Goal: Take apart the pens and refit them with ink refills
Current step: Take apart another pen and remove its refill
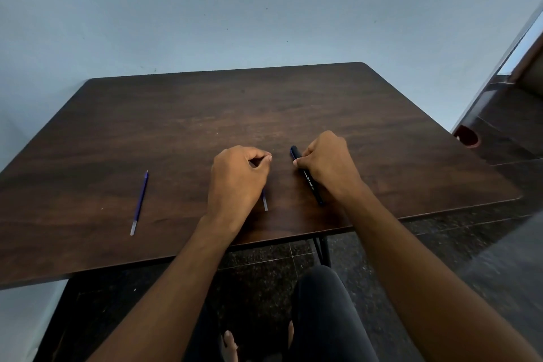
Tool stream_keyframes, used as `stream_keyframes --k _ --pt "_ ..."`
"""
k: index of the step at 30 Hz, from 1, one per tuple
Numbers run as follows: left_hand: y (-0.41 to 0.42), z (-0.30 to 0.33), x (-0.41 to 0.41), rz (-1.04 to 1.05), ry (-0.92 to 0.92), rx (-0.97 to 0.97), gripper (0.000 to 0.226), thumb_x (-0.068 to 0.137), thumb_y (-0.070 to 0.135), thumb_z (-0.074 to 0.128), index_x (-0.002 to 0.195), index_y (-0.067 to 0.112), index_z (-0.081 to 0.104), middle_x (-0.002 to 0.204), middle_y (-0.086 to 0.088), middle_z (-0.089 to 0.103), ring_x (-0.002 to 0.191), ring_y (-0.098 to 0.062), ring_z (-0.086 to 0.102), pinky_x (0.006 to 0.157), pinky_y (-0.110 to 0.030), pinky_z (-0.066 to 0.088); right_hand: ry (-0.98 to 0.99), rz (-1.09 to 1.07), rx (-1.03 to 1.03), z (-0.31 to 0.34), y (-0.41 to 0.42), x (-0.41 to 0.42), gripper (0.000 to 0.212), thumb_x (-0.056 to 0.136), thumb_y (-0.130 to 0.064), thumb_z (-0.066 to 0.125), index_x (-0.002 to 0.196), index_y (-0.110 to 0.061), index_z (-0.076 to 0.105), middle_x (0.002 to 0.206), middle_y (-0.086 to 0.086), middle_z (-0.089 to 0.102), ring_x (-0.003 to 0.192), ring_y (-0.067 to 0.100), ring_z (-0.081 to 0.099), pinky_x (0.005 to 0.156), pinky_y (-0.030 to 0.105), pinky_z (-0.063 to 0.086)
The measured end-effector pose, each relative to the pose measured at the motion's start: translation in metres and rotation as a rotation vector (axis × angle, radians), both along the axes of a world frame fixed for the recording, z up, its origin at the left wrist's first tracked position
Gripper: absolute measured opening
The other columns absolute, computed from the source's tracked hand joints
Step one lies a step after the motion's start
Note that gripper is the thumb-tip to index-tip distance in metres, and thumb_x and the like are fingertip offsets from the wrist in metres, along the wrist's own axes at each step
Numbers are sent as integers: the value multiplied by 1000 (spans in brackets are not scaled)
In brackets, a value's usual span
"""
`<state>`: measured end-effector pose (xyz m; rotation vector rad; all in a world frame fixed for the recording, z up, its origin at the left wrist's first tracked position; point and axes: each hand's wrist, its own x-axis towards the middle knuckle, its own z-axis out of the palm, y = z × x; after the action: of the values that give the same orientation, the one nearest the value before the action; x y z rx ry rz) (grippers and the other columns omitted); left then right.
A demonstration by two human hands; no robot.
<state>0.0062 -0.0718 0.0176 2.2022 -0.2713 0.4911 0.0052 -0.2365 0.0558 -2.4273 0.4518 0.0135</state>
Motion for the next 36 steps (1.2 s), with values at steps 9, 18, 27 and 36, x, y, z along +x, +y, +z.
stream_keyframes --k 9,18,27,36 --pt "-1 -4 1 -4 -8 18 11 88 24 74 96 22 81 90 13 77 65 19 55 78 -14 52 -56 -27 -2 -8 -2 4 32 83 -30 83 96 -2 78 94 11 75 85 21 71 81 39 61" --pt "13 1 -1 26 10 -25 10 88 24 73 94 23 81 86 16 75 72 21 58 68 3 41 -287 -82 35 -12 -1 4 24 84 -19 80 61 -16 73 65 -2 70 57 5 65 51 23 54" --pt "65 8 -3 171 -24 -13 16 90 30 71 101 21 80 92 11 77 78 7 64 71 -3 43 -96 234 0 6 72 8 28 86 -35 79 88 -7 79 88 12 77 87 22 72 83 39 60" --pt "104 -3 -9 228 22 -72 14 89 32 72 96 24 81 89 16 77 81 10 67 76 -12 53 -17 233 -108 -17 115 34 44 79 -47 81 61 -17 55 64 2 59 59 19 57 47 29 41"
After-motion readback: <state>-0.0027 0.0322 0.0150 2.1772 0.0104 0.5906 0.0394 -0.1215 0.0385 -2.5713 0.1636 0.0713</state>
